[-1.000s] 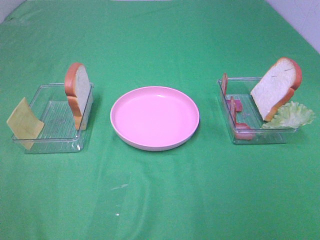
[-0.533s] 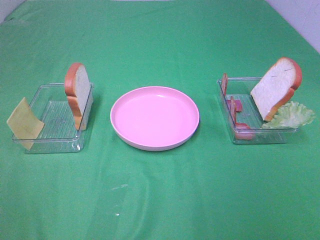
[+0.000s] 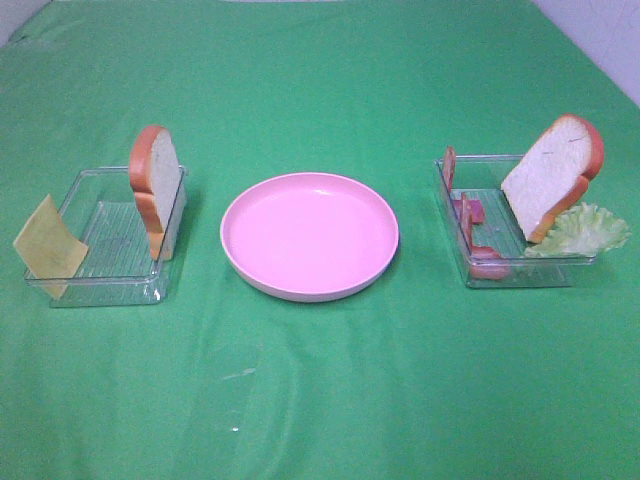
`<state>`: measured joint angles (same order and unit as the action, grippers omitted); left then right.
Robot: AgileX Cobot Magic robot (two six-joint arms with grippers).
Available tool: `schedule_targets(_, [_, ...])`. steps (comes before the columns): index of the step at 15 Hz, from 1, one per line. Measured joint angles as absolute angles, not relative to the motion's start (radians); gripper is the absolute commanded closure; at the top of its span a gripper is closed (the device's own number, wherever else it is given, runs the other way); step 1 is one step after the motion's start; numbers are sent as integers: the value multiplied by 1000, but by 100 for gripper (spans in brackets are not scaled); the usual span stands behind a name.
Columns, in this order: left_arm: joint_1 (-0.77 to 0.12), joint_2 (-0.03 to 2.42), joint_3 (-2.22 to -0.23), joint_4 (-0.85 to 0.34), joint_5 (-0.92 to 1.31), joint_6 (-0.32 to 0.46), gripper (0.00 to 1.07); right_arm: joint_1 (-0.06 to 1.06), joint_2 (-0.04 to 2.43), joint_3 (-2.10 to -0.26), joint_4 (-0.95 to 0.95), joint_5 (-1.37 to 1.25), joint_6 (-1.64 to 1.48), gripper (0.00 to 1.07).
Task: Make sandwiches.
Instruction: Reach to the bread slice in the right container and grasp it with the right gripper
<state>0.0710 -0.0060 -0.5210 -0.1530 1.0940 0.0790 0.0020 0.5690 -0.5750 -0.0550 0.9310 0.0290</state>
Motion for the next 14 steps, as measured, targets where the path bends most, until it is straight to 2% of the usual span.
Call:
schedule_targets(1, [71,-6,-521,-153,1094,79,14,2,856,-715,-65,897,38,13])
schedule_targets(2, [71,-6,-521,-153,1094,79,14,2,920,-753,-67,897,39,13])
schedule_targets(5, [71,-6,-521,-153,1094,79,14,2,1385,-1105,-69,964,37,13])
schedule_targets(7, [71,-6,-521,-153,1094,79,14,2,1554,-1304,-70,1021,26,13])
schedule_targets(8, [71,-6,-521,-153,1094,79,14,2,1673,-1441,-71,1061,14,13])
schedule_targets(9, [71,-6,-521,-153,1094,79,14,2,1866,-1658,-69,1133,0,13])
schedule_targets(12, [71,-6,-521,-153,1094,79,14,2,2010,-1810,-34,1172,-22,13])
schedule_targets(14, [71,-6,-521,-153,1094,79,14,2,2044,-1833,-8,1174,-41,13])
